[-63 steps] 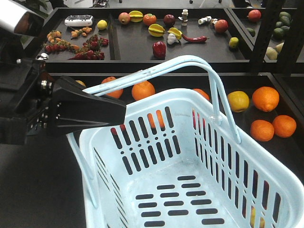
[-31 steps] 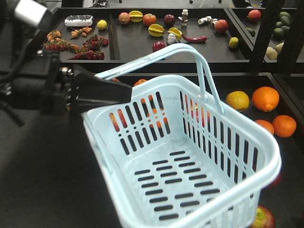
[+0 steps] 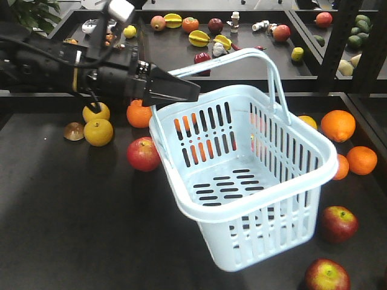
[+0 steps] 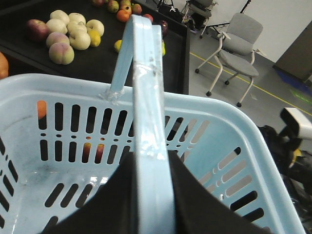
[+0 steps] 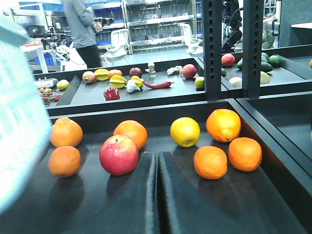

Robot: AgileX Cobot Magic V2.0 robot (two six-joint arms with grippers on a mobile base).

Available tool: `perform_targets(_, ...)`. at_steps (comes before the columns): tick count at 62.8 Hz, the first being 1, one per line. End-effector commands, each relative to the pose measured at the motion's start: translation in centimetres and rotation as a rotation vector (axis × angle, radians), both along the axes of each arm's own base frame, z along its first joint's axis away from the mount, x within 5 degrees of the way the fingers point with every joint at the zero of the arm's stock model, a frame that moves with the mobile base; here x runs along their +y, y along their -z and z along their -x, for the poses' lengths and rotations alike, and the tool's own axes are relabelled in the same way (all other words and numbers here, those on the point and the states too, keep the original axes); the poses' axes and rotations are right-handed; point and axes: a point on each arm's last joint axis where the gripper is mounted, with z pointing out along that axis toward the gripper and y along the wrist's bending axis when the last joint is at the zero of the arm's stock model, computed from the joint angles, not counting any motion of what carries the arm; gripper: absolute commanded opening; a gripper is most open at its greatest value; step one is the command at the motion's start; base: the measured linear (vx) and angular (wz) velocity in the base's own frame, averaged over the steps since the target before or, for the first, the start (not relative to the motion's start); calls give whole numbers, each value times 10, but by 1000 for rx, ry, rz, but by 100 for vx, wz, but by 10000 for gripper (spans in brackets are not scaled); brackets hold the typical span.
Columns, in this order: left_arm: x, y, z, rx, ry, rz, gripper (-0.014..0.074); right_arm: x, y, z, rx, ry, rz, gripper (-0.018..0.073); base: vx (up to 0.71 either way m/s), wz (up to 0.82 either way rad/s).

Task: Pick three apples into basket with both arms
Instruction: 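Lower the basket with the left gripper onto the table among the fruit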

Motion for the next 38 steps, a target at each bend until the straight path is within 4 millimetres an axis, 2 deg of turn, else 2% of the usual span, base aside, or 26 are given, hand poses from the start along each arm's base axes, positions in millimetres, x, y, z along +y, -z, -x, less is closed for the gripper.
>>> perform_targets(1, -4, -7, 3, -21, 150, -4, -6, 2, -2, 0, -65, -19, 22, -5, 0, 0)
perform_targets(9, -8, 21, -15, 17, 159, -15, -6, 2, -2, 0, -65, -19, 22, -5, 0, 0)
perform_targets(20, -12, 52, -30, 70, 164, -26, -6, 2, -2, 0, -65, -19, 22, -5, 0, 0)
perform_targets(38, -13, 69, -37, 11, 187, -34, -6, 2, -2, 0, -65, -19, 22, -5, 0, 0)
